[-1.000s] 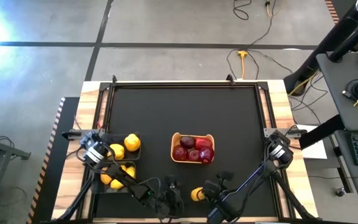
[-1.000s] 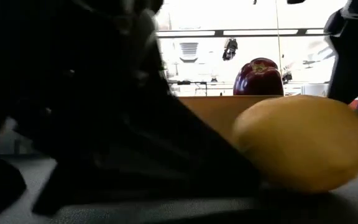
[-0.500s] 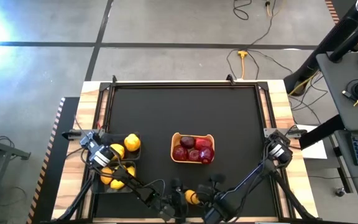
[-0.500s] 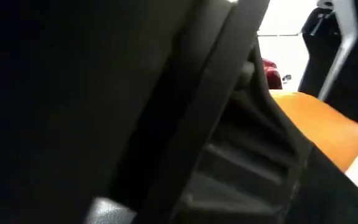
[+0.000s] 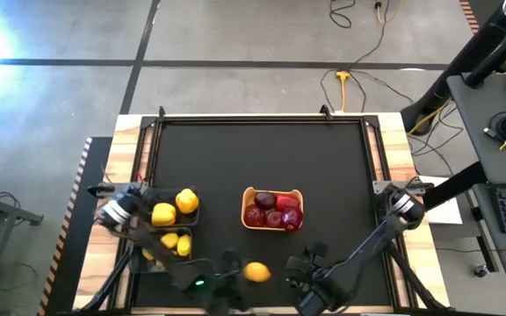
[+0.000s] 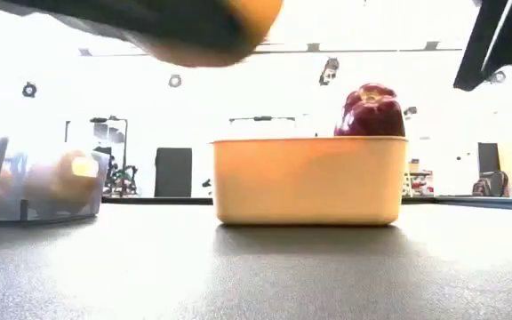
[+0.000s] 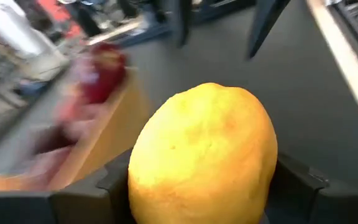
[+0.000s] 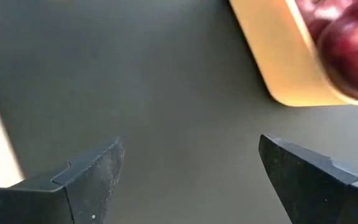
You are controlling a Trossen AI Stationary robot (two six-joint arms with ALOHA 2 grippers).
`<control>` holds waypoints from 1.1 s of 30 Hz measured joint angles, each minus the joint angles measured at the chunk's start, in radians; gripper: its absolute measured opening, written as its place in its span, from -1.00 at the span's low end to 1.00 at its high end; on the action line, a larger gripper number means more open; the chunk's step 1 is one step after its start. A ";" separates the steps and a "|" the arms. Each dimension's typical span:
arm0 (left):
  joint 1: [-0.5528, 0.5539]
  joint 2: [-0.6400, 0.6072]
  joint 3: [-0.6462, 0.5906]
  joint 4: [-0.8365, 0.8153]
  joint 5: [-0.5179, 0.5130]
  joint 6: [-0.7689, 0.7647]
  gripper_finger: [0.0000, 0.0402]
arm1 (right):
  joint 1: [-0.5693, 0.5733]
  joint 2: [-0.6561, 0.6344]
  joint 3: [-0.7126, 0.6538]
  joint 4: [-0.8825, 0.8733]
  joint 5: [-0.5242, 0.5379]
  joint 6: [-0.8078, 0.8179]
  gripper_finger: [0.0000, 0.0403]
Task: Sort produce into baskets
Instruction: Put the yellow lemon into the bottom black transparent bin
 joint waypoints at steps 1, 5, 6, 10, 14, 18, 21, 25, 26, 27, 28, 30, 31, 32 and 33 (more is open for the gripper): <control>-0.024 -0.045 -0.001 -0.113 -0.039 -0.047 0.16 | 0.007 -0.015 0.000 -0.001 0.012 0.000 0.81; -0.101 -0.206 -0.001 -0.606 -0.046 -0.412 0.17 | 0.036 -0.063 0.000 0.012 0.095 0.000 0.81; -0.118 -0.239 -0.001 -0.725 -0.016 -0.518 0.18 | 0.040 -0.068 0.000 0.016 0.117 0.000 0.81; -0.181 -0.327 -0.005 -1.071 0.312 -0.798 0.18 | 0.054 -0.067 0.000 0.036 0.186 -0.002 0.81; -0.223 -0.351 -0.005 -1.282 0.552 -0.908 0.19 | 0.053 -0.043 -0.001 0.058 0.228 -0.022 0.81; -0.235 -0.354 -0.006 -1.375 0.647 -0.933 0.20 | 0.034 -0.021 -0.003 0.061 0.230 -0.025 0.81; -0.235 -0.350 -0.012 -1.326 0.675 -0.882 0.23 | 0.021 -0.010 -0.003 0.061 0.233 -0.027 0.81; -0.232 -0.340 -0.051 -1.282 0.730 -0.864 0.32 | 0.019 -0.007 -0.005 0.070 0.221 -0.050 0.81; -0.232 -0.340 -0.066 -1.267 0.739 -0.873 0.36 | 0.019 -0.007 -0.005 0.072 0.222 -0.053 0.81; -0.232 -0.340 -0.081 -1.258 0.744 -0.884 0.40 | 0.019 -0.008 -0.005 0.072 0.221 -0.058 0.81; -0.232 -0.340 -0.092 -1.253 0.747 -0.896 0.45 | 0.019 -0.008 -0.005 0.074 0.220 -0.069 0.81; -0.232 -0.340 -0.098 -1.261 0.750 -0.907 0.53 | 0.019 -0.008 -0.003 0.086 0.220 -0.084 0.81; -0.231 -0.340 -0.097 -1.273 0.752 -0.906 0.57 | 0.019 -0.009 -0.001 0.087 0.220 -0.092 0.81; -0.231 -0.340 -0.086 -1.294 0.756 -0.898 0.60 | 0.019 -0.010 0.001 0.087 0.220 -0.098 0.81; -0.231 -0.341 -0.070 -1.313 0.757 -0.883 0.63 | 0.019 -0.010 0.006 0.086 0.220 -0.107 0.81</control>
